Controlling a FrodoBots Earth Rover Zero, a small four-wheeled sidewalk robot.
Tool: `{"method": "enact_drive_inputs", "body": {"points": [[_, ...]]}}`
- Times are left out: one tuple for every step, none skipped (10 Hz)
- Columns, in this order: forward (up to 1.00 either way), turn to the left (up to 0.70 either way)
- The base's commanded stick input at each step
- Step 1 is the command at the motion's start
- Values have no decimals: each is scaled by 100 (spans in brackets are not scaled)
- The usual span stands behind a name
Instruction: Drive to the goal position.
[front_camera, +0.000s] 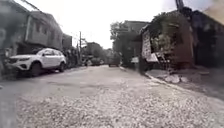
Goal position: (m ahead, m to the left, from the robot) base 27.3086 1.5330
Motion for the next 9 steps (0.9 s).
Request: {"method": "enact_drive_inputs", "body": {"points": [[100, 0], [100, 0], [100, 0], [100, 0], [100, 0], [100, 0], [100, 0], [100, 0], [100, 0]]}}
